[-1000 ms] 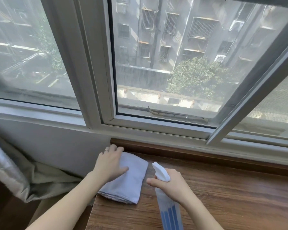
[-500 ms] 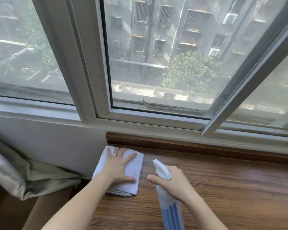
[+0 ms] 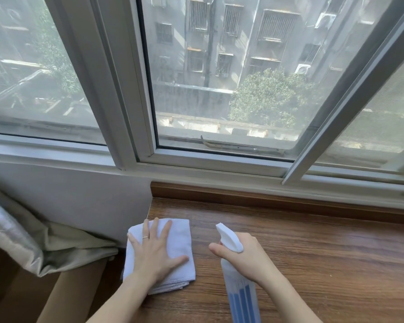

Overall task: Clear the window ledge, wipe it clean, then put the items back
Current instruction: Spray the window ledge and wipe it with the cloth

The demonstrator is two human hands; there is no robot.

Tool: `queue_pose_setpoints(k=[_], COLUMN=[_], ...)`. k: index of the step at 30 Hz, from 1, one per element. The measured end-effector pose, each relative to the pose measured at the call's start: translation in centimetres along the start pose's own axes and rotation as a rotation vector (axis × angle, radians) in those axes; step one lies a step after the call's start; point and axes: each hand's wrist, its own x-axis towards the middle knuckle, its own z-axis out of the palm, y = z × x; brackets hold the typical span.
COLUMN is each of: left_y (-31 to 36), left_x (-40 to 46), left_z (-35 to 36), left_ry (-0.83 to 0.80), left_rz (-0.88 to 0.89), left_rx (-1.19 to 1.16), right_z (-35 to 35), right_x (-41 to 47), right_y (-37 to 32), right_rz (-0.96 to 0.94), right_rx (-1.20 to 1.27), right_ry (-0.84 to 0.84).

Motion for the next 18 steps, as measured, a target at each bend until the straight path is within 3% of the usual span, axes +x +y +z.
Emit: queue_pose_setpoints(k=[8, 18], left_y=[0.5, 0.5], left_x=[5.4, 8.1], left_z=[-1.4, -2.8], left_ry=[0.021, -0.022], left_rz=[0.005, 0.141], left_rx=[0.01, 0.061], right_z=[-0.2, -0.6], right_x=[0.4, 0.7], right_y=[-0.2, -0.6], right_rz=[0.027, 0.016], right_rx=[0.035, 0.041], right_ry=[0.001, 0.021])
